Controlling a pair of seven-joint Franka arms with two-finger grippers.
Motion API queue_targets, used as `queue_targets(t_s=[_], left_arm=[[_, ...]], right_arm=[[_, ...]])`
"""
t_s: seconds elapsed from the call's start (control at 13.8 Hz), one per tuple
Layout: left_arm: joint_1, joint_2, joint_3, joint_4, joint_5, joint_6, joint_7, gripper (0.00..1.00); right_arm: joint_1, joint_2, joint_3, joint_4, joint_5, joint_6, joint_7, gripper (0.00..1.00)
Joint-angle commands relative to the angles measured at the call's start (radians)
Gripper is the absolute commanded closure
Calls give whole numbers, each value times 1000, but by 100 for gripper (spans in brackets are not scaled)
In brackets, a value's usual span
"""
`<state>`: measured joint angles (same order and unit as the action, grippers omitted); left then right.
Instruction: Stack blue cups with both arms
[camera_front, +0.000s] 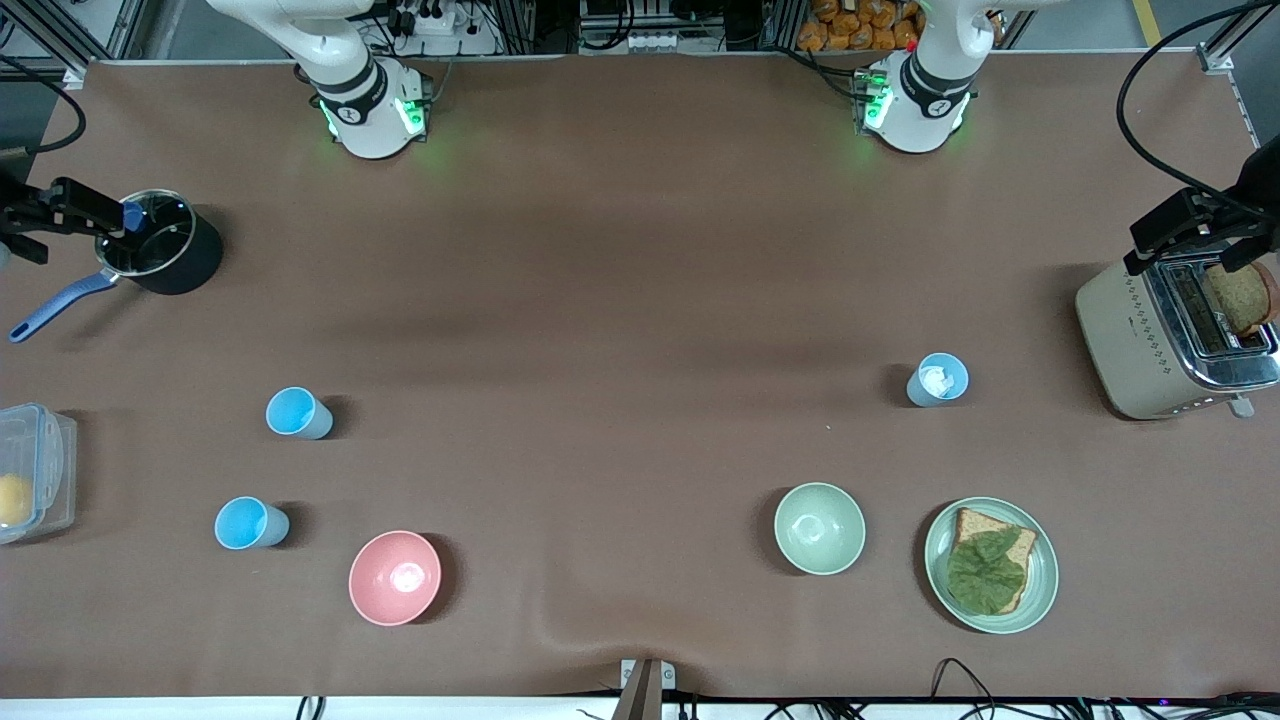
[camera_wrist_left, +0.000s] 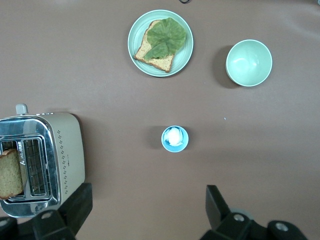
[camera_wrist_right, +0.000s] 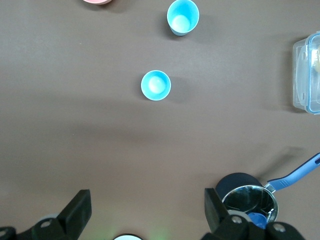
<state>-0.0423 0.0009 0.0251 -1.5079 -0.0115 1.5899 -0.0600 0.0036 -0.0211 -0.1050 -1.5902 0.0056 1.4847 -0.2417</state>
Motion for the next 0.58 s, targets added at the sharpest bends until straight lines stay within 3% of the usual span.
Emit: queue_targets(t_s=[0.0,0.22,0.51], left_arm=[[-4,-18,9,-3,7,-18,16,0],[6,-6,10,-5,21,-33,14,0],[18,146,21,-18,4,-31,31,0]], right_arm=[[-7,4,-2,12,-2,-6,13,0],[-8,4,-2,12,-2,-4,13,0],[-8,6,-2,12,-2,-4,13,0]])
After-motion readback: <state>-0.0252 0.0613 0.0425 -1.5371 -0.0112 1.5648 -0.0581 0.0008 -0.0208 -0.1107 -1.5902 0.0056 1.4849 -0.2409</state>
